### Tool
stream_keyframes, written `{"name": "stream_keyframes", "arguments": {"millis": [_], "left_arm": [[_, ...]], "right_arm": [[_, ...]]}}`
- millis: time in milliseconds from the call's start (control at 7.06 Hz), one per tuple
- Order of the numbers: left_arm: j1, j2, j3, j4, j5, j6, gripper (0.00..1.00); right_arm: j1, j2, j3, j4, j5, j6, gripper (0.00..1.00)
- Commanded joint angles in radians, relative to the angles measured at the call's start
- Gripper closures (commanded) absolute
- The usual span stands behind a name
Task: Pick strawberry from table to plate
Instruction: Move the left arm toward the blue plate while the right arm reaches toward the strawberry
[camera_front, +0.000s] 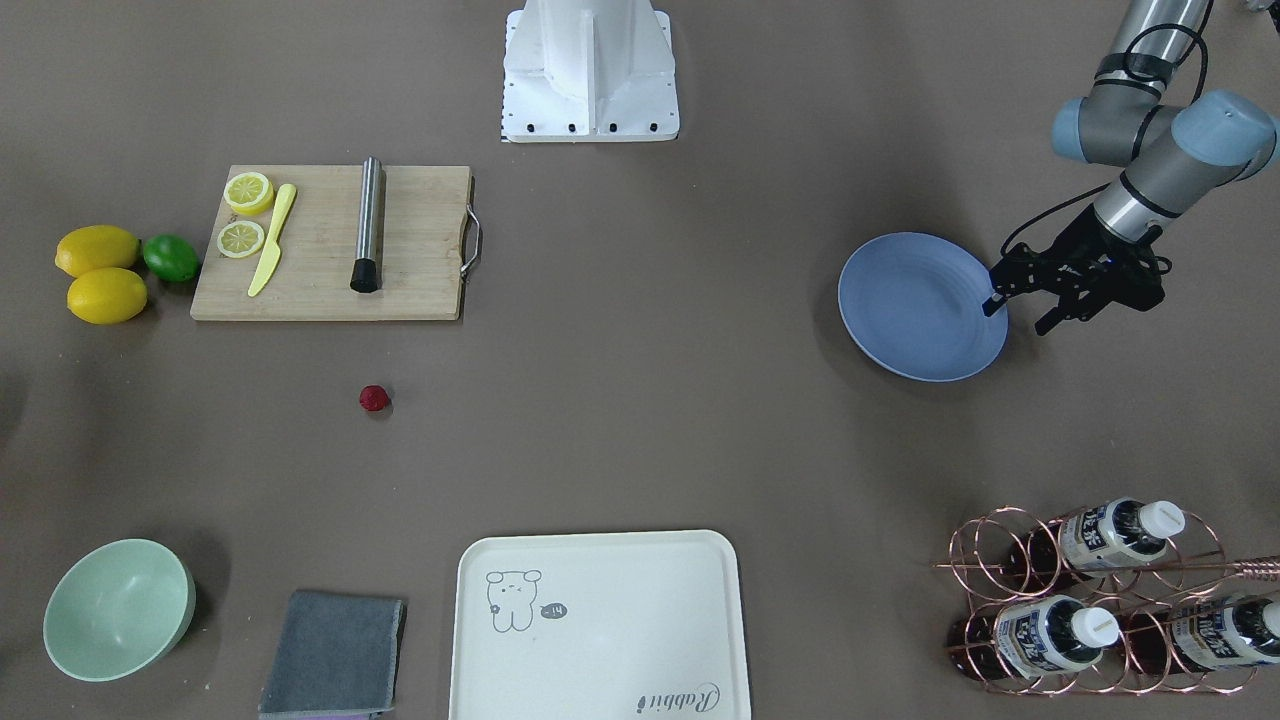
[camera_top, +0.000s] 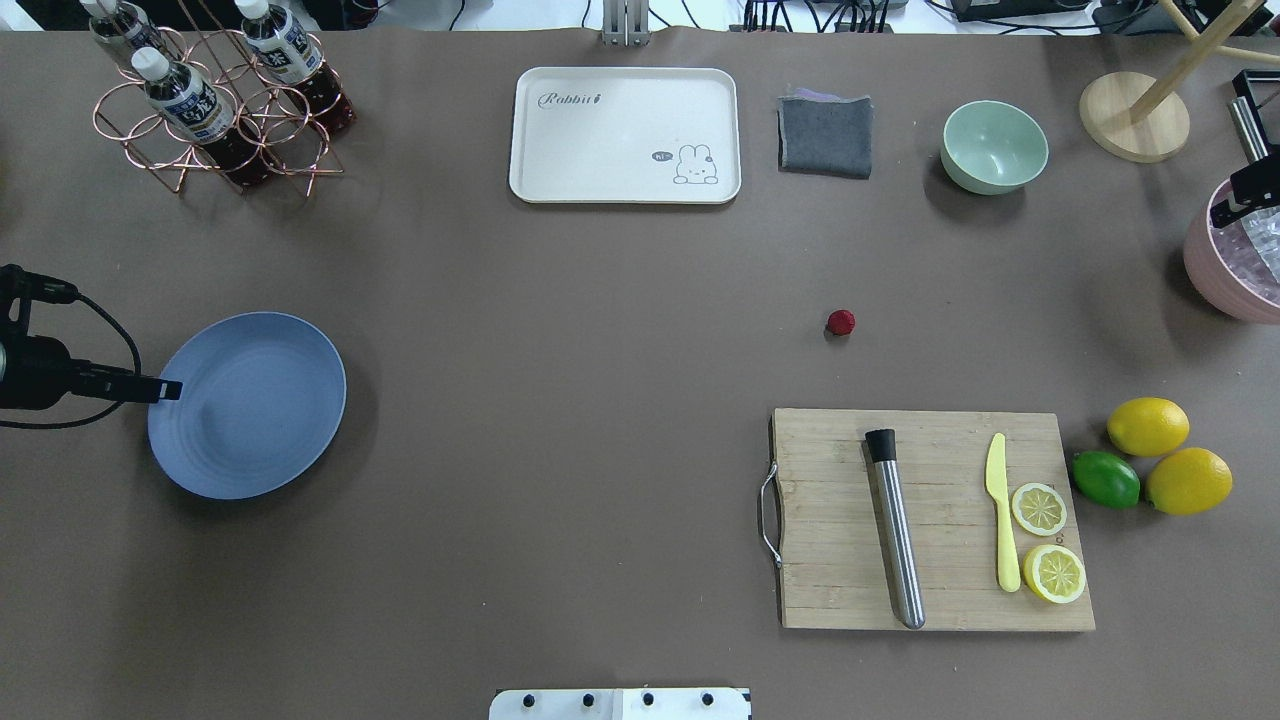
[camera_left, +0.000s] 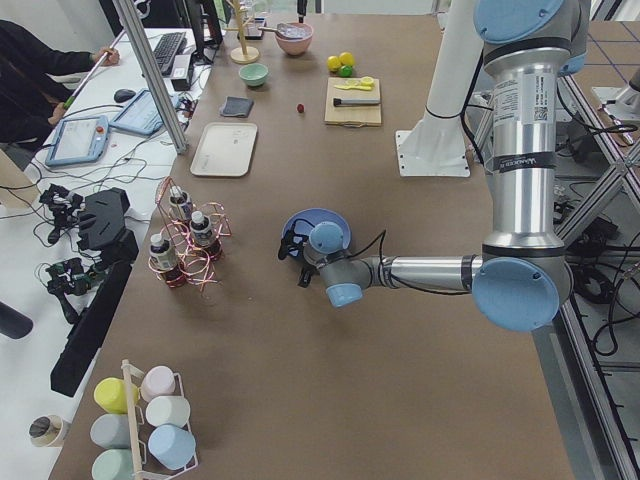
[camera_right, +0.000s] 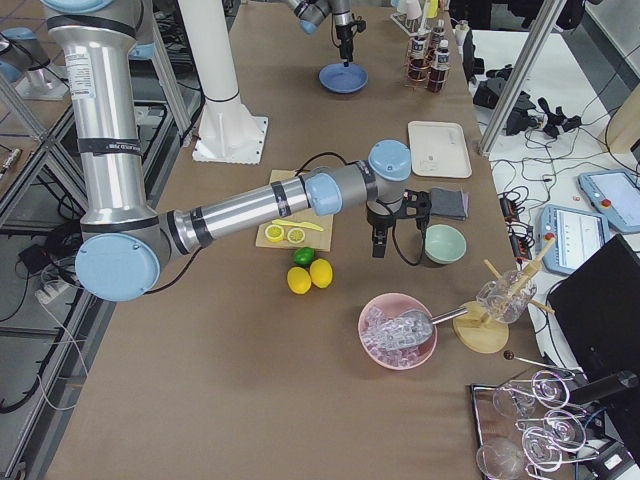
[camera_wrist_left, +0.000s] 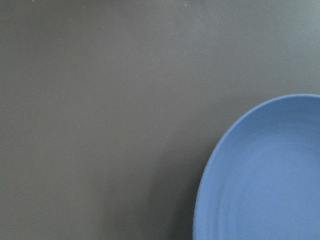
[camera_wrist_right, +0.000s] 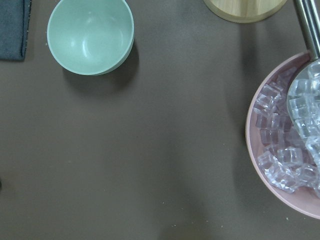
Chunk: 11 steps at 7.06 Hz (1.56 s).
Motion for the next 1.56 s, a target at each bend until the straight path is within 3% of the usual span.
{"name": "stream_keyframes", "arguments": {"millis": [0, 566, 850, 991, 1416], "left_arm": [[0.007, -0.003, 0.002, -0.014, -0.008, -0.027, 1.0], [-0.009, -0.02, -0.092, 0.066, -0.19, -0.114, 1.0], [-0.036, -0.117, -0.278, 0.353, -0.231, -0.217, 1.0], [-0.027, -0.24, -0.303, 0.494, -0.196, -0.26, 1.0], [0.222, -0.478, -0.296, 0.665, 0.051, -0.453, 1.0]], "right_arm": [[-0.011, -0.001, -0.001, 0.017, -0.002, 0.032, 0.0], [-0.011, 0.013, 0.005, 0.017, -0.001, 0.034, 0.0], [-0.033, 0.047, 0.003, 0.016, -0.002, 0.067, 0.0], [-0.06, 0.068, 0.003, 0.016, -0.002, 0.107, 0.0], [-0.209, 0.145, -0.006, 0.035, -0.093, 0.287, 0.0]]}}
